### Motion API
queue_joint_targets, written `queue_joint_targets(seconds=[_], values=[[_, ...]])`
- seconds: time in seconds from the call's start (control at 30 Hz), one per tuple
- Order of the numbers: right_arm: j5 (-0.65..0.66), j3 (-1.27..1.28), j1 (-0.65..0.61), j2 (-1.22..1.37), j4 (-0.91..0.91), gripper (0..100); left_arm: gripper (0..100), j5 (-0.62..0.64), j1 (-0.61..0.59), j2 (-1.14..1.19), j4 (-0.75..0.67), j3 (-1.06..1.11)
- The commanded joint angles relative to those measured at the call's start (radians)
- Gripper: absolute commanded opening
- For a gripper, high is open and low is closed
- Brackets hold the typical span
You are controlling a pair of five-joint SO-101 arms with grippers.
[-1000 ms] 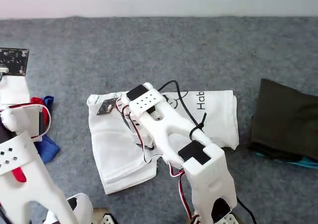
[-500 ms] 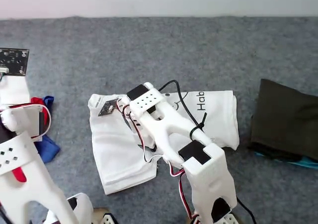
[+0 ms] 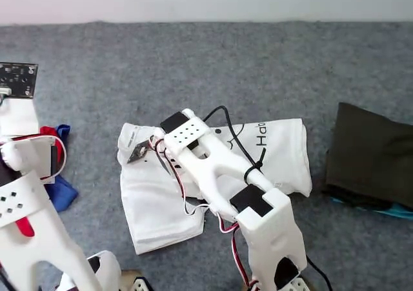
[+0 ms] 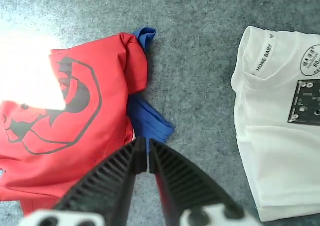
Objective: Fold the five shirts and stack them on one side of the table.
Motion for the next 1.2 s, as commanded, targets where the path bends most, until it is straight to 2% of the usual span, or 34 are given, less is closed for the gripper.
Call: queue_joint_targets(seconds=[0.0, 0.1, 0.23, 0.37, 0.5, 0.63, 0.8, 0.83, 1.0, 1.17], values=[[0.012, -0.011, -0.019, -0.07, 0.022, 1.1, 2, 0.009, -0.005, -0.023, 0.009, -0.01], [0.011, -0.011, -0.016, -0.071, 0.021, 1.7, 2, 0.009, -0.005, -0.023, 0.009, -0.013], [-0.031, -0.051, 0.022, -0.099, 0.044, 12.8, 2, 0.009, -0.006, -0.074, 0.011, -0.051], [-0.12, -0.141, 0.018, -0.177, 0.056, 19.1, 10, 0.018, -0.008, -0.18, 0.009, -0.085], [-0.135, -0.218, -0.024, -0.206, 0.001, 19.0, 12, 0.072, -0.123, -0.256, 0.008, -0.087], [-0.137, -0.227, -0.087, -0.203, -0.111, 17.9, 12, 0.072, -0.308, -0.287, -0.021, -0.084], [-0.138, -0.227, -0.229, -0.131, -0.134, 0.4, 12, 0.072, -0.5, -0.285, -0.063, -0.081], [-0.143, -0.227, -0.255, -0.104, -0.133, 0.9, 12, 0.072, -0.525, -0.285, -0.066, -0.081], [-0.221, -0.232, -0.351, 0.048, -0.16, 0.9, 12, 0.072, -0.585, -0.285, -0.061, -0.081], [-0.222, -0.232, -0.398, 0.165, -0.193, 0.9, 12, 0.072, -0.585, -0.285, -0.061, -0.081]])
